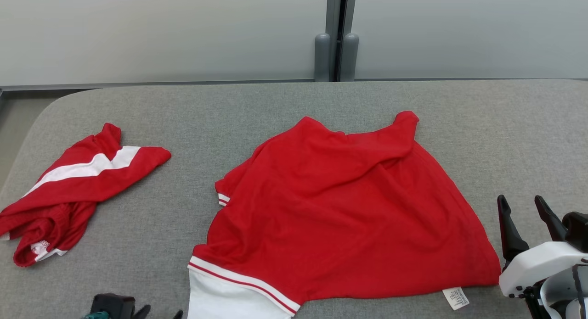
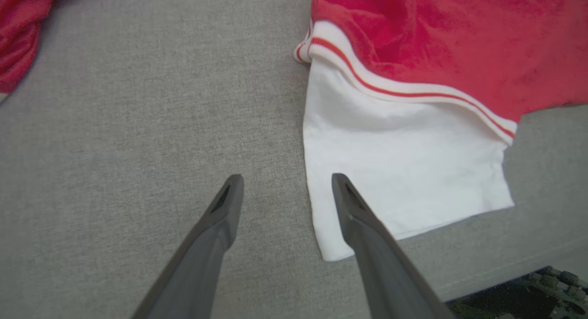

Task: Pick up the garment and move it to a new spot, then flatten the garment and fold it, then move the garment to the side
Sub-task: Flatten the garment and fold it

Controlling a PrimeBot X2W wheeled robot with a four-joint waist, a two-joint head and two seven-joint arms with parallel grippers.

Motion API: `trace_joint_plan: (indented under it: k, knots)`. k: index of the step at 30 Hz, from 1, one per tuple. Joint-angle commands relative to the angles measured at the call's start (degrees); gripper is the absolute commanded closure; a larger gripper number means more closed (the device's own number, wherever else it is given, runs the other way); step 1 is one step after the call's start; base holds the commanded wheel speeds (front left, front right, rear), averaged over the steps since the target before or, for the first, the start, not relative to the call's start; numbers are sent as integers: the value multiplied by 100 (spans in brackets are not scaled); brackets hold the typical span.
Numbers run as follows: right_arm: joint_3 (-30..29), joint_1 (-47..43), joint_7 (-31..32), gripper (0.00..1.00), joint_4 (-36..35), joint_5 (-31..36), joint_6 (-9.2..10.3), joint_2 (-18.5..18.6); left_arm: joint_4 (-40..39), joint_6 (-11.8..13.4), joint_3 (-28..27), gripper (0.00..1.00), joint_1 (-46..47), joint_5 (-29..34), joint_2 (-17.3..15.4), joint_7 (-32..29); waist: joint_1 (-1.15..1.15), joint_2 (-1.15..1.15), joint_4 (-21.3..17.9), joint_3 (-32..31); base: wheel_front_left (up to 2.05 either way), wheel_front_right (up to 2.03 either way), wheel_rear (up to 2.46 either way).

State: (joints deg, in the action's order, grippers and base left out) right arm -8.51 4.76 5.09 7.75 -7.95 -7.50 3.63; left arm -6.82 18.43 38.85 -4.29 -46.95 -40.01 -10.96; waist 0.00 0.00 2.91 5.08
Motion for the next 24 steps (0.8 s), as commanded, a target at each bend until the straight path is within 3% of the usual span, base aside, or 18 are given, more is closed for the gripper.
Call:
trace_joint_plan:
  k: [1,10,13,18,24]
  knots:
    - [-30,-59,-61,0,-50,-39,1,16,-97,115,-146,0,17,62,-67,144,0,0,7,-65,0,0,0]
    - [70,-122,-295,0,-100,-107,0,-25,-362,495,-805,0,104,328,31,1307,0,0,-88,-381,0,0,0]
    - [142,-159,-479,0,-138,-163,0,-42,-359,447,-915,0,169,540,69,1844,0,0,-168,-481,0,0,0]
    - [283,-206,-888,0,-212,-288,0,-51,-191,535,-1166,0,159,701,310,2443,0,0,-282,-562,0,0,0]
    - [474,-405,-1362,0,-202,-467,0,-62,-336,573,-1884,0,70,1072,817,2618,0,0,-353,-595,0,0,0]
